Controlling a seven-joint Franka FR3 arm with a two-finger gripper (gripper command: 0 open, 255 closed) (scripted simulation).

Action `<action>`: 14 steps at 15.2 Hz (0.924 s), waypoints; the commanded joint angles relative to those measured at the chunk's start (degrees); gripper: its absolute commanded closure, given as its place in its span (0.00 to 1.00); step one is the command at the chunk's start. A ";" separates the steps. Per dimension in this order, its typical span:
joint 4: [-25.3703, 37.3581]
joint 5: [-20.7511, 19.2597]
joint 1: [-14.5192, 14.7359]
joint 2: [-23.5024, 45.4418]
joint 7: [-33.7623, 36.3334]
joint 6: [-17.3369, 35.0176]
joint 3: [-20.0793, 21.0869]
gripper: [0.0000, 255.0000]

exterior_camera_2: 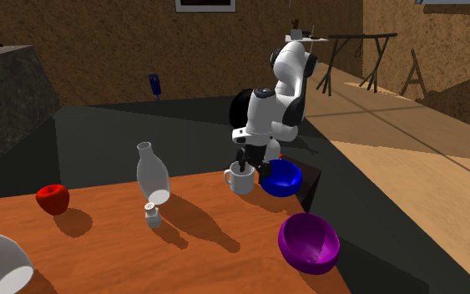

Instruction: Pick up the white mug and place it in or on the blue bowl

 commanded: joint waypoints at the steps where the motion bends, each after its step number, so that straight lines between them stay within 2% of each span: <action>1: -1.29 0.00 -0.08 0.60 -0.10 1.92 0.04 0.00; 9: -1.60 0.01 -0.09 0.80 -0.10 2.42 0.08 0.00; 10: -1.60 0.01 -0.09 0.80 -0.10 2.42 0.08 1.00; 14: -1.60 0.01 -0.09 0.80 -0.10 2.42 0.08 1.00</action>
